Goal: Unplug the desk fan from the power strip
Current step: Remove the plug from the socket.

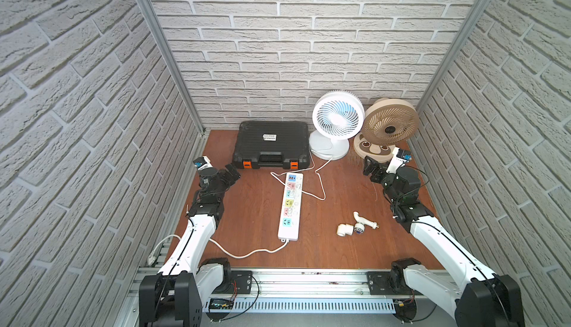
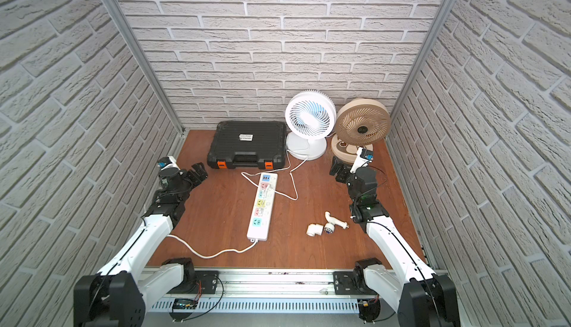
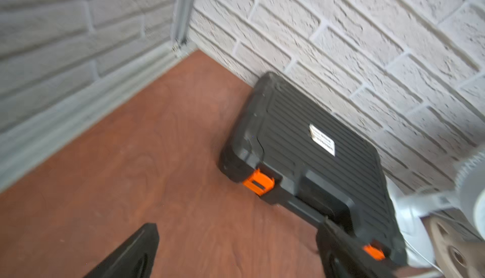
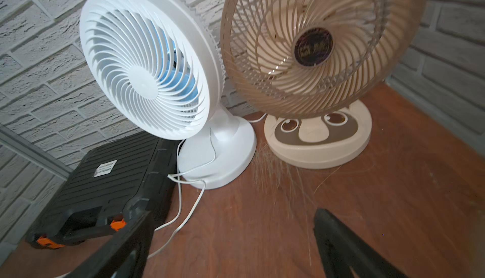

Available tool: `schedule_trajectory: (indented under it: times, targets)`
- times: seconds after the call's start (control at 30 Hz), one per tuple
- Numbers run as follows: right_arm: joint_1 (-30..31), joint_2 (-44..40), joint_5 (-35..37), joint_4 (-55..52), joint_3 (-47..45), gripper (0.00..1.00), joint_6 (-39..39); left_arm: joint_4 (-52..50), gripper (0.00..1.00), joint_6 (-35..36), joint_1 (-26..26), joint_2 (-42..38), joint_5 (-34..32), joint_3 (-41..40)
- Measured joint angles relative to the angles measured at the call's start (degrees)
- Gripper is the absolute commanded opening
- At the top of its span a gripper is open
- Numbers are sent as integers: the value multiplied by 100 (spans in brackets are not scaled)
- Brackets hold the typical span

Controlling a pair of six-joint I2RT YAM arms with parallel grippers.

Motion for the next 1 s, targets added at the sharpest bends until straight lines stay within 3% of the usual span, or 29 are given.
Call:
schedule_trajectory:
  times: [0.1, 0.27, 0.53, 0.73, 1.0]
  targets:
    - [153, 26, -297, -444, 0, 100, 269, -439, 98, -92, -551, 81, 216, 85]
    - [822, 26, -212, -916, 0, 99, 356, -916, 98, -68, -1541, 295, 195, 448]
    - [1727, 20, 98, -1202, -68, 99, 415, -1438, 98, 195, -2699, 1340, 195, 1276]
    - [1993, 17, 284, -1276, -146, 98, 501, -1849, 98, 492, -3110, 2074, 249, 1770]
    - [2319, 17, 413, -1298, -146, 99, 507, -2590, 98, 892, -3276, 2758, 87, 2927]
